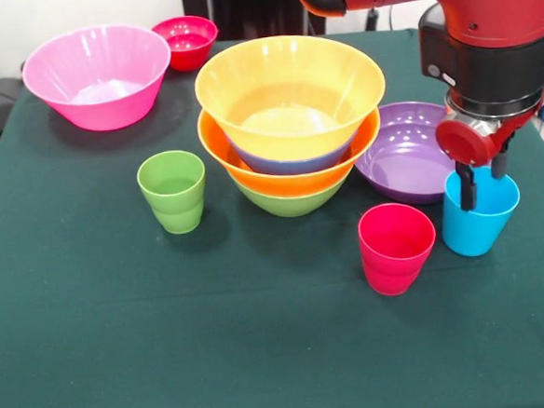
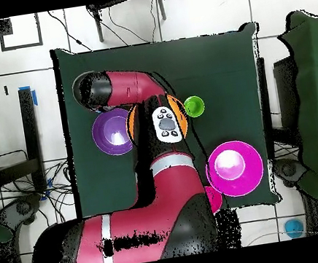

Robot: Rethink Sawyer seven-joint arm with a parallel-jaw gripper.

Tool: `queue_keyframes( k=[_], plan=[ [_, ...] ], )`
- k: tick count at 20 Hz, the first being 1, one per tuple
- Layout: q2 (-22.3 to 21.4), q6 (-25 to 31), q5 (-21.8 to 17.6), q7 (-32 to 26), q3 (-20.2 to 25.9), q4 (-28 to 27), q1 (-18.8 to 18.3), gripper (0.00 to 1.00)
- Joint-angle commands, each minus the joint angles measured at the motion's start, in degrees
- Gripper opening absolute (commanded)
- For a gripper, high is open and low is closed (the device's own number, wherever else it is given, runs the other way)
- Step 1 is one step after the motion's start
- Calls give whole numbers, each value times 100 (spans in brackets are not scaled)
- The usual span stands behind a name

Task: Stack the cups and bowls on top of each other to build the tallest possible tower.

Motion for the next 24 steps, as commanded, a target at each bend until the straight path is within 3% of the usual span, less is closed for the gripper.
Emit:
queue_keyframes(
  k=[1,16,24],
  plan=[
    [295,-533,-283,910,233,226,58,100],
    [625,-1154,-552,613,214,403,-29,100],
    [815,-370,-635,298,86,261,42,100]
  ],
)
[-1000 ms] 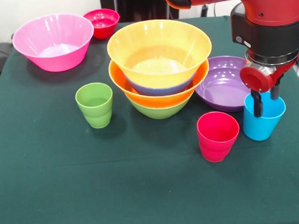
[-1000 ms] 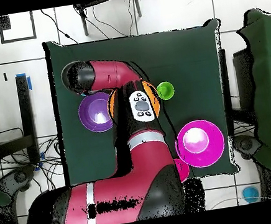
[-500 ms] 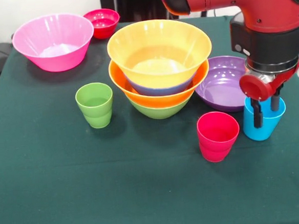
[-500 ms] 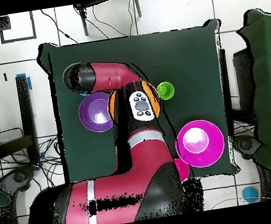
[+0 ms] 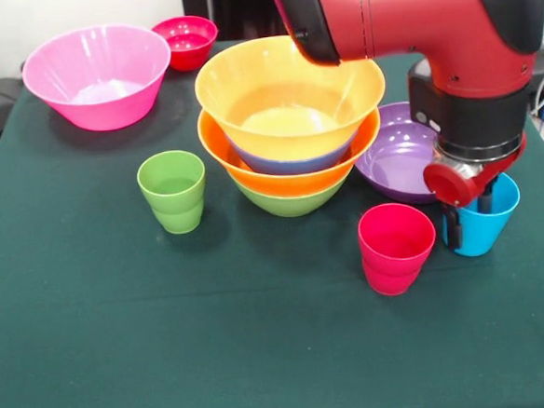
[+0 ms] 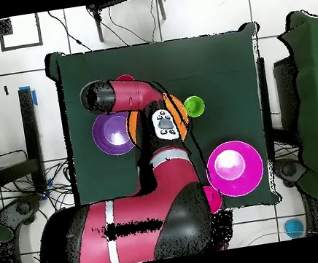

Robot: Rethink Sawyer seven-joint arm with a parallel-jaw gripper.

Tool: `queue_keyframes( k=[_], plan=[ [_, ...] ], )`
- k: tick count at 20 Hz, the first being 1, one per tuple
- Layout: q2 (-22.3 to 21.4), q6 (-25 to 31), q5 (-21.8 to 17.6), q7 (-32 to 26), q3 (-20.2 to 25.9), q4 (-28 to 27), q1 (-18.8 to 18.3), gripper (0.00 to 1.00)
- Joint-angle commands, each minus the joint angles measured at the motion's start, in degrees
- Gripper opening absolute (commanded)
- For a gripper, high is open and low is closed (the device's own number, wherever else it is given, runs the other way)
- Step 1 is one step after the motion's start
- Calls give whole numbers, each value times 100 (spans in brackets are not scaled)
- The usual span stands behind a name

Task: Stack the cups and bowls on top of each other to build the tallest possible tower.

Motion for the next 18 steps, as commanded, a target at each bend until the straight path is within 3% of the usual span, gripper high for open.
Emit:
queue_keyframes(
  k=[1,6,7,10,18],
  plan=[
    [302,610,-589,270,95,248,36,100],
    [348,659,-626,282,178,173,23,100],
    [360,599,-659,212,282,148,-22,0],
    [392,602,-542,380,292,54,8,0],
    [-49,1085,-402,558,302,208,154,0]
  ],
)
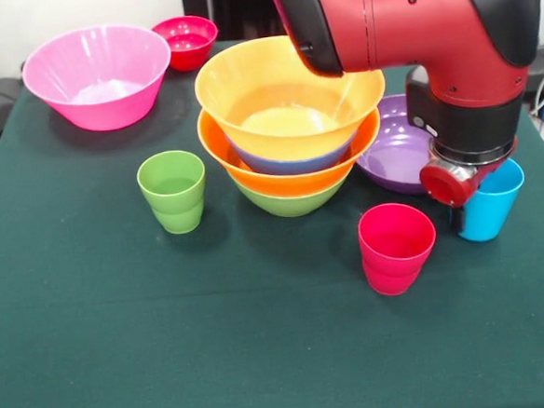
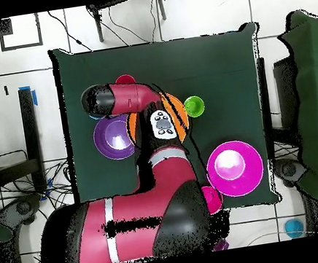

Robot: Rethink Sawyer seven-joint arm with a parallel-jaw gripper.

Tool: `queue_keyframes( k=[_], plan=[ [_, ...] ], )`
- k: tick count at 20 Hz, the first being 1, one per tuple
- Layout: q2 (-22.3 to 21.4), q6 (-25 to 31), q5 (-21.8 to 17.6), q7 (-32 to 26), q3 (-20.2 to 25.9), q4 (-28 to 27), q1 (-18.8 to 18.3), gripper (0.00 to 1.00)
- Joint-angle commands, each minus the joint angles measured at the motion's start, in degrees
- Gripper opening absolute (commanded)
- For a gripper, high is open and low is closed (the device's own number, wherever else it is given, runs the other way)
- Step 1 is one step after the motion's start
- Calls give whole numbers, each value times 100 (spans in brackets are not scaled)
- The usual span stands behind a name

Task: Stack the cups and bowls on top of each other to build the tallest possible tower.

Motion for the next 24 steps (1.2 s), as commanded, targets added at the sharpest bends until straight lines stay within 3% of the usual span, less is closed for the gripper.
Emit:
queue_keyframes(
  k=[1,7,14,19,24],
  plan=[
    [-211,921,-148,630,321,214,146,0],
    [-675,1550,51,789,376,152,174,0],
    [-1231,1762,454,773,753,446,-66,0],
    [-1671,1966,498,191,911,1013,-423,0],
    [-1898,2411,431,-200,1079,1110,-767,0]
  ],
)
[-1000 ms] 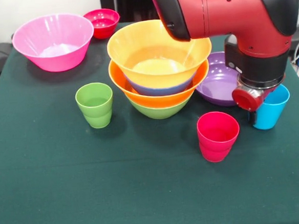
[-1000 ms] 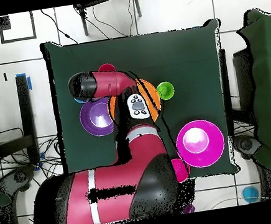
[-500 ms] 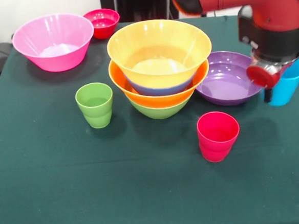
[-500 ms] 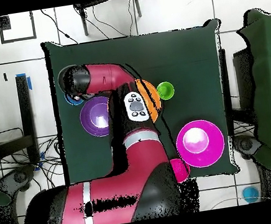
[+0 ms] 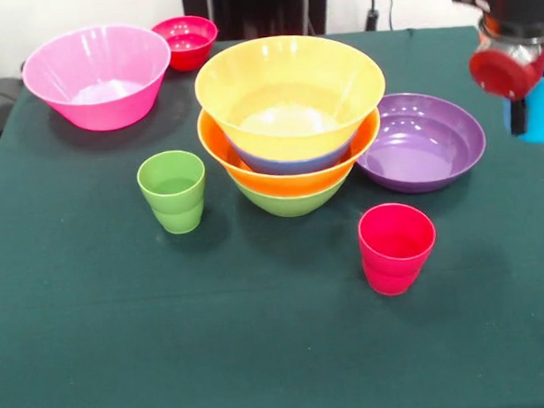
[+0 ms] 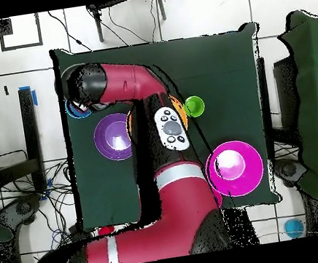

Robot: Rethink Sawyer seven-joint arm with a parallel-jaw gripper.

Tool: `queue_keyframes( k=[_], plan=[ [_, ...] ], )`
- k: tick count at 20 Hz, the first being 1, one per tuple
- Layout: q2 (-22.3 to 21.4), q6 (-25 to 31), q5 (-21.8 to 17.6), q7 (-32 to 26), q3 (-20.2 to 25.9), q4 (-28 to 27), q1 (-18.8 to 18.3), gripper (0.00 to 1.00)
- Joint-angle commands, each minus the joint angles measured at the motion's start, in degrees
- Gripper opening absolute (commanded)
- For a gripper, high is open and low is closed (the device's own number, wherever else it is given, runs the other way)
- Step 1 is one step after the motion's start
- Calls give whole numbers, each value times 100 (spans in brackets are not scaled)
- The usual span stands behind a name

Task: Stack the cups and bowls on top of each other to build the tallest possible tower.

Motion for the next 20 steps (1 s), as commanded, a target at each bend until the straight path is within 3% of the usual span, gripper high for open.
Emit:
queue_keyframes(
  k=[1,4,9,13,20],
  plan=[
    [-498,1167,-86,-283,669,619,-563,0],
    [-537,1626,-341,-509,678,417,-719,0],
    [-563,2573,-1086,-1257,591,-67,-1006,0],
    [-516,3125,-1525,-1464,671,-485,-1161,0],
    [-286,3234,-2158,-1780,918,-695,-1442,0]
  ],
)
